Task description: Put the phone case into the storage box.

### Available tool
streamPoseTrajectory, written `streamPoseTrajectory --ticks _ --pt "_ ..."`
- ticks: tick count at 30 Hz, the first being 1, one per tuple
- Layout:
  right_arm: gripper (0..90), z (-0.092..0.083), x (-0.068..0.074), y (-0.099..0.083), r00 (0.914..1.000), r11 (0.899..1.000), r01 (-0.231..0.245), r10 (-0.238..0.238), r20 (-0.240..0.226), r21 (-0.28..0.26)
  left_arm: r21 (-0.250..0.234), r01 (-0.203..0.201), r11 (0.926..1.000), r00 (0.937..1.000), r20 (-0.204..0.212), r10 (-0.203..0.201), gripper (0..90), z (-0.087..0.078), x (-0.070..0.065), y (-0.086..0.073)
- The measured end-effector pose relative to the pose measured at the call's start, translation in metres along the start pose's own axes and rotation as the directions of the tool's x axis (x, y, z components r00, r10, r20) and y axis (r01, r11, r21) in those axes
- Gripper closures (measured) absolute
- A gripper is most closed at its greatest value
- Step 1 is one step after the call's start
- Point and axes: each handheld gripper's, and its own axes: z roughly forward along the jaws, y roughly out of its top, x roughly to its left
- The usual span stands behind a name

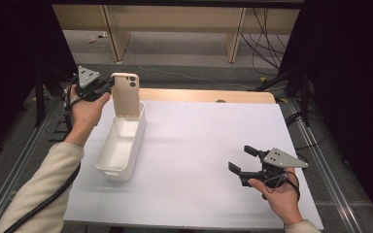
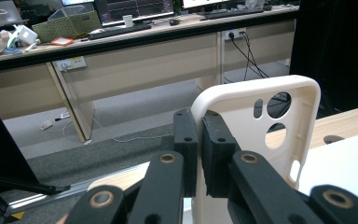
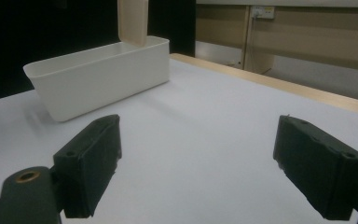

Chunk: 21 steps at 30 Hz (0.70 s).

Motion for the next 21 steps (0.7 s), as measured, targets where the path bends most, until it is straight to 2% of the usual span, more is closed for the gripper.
streamPoseTrajectory --ticks 7,8,11,12,21 --pt "16.4 0.0014 0.0002 -0.0005 0.9999 1.000 -0.008 0.008 -0.010 -0.022 0.002 -0.004 1.0000 1.0000 -0.002 0.004 85.2 0.0045 -0.0004 0.0004" --pt "16.4 0.0003 0.0001 -0.0002 1.0000 1.000 -0.004 0.004 -0.004 -0.008 0.003 -0.005 1.0000 1.0000 -0.003 0.005 85.2 0.0050 -0.0002 0.0003" --pt "16.4 0.0009 0.0003 -0.0006 1.0000 1.000 -0.007 0.007 -0.007 -0.017 0.007 -0.002 1.0000 1.0000 -0.004 0.002 85.2 0.0063 0.0003 -0.0003" --pt "16.4 -0.0004 -0.0003 -0.0001 1.0000 1.000 0.003 -0.003 0.004 -0.005 0.007 0.000 1.0000 1.0000 -0.006 0.000 85.2 0.0067 0.0006 -0.0006" --pt "16.4 -0.0002 0.0001 -0.0002 1.0000 1.000 0.001 -0.001 0.003 0.003 0.009 -0.002 1.0000 1.0000 -0.006 0.002 85.2 0.0103 0.0022 -0.0029"
